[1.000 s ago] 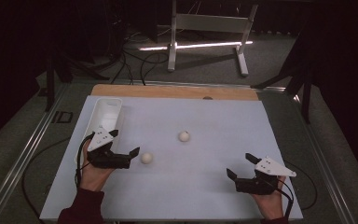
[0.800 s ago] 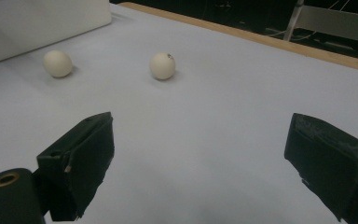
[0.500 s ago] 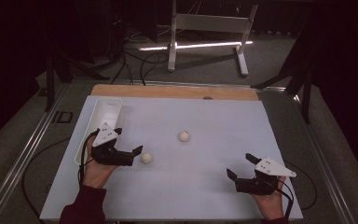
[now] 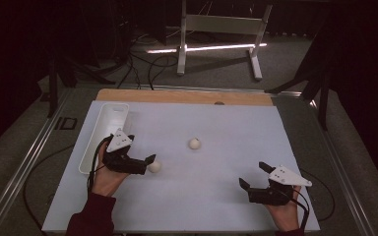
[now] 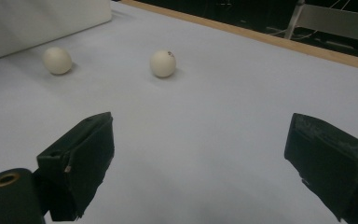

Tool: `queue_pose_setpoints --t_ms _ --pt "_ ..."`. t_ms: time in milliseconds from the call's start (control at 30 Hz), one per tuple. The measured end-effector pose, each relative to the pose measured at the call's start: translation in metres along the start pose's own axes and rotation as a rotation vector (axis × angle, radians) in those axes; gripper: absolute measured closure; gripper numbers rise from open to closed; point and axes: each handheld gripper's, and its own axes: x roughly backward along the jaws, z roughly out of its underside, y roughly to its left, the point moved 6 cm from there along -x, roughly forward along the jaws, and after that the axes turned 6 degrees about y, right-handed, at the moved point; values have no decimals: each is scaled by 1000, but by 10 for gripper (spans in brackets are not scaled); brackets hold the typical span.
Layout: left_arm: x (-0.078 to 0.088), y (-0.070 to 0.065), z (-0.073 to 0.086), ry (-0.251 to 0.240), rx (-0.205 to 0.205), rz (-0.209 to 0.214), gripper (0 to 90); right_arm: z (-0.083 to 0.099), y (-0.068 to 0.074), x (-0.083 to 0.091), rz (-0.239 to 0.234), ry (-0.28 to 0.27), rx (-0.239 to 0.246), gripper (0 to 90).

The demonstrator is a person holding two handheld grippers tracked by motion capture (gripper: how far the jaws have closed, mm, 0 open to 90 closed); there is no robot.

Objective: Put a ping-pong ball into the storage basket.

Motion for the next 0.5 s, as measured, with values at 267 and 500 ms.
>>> queue_pose_setpoints --t_ms 267,500 --pt "-5 -2 2 24 -5 -6 1 -1 1 1 -2 -3 -2 77" --pt "-12 -3 5 48 -2 -6 1 0 3 -2 -8 5 7 77"
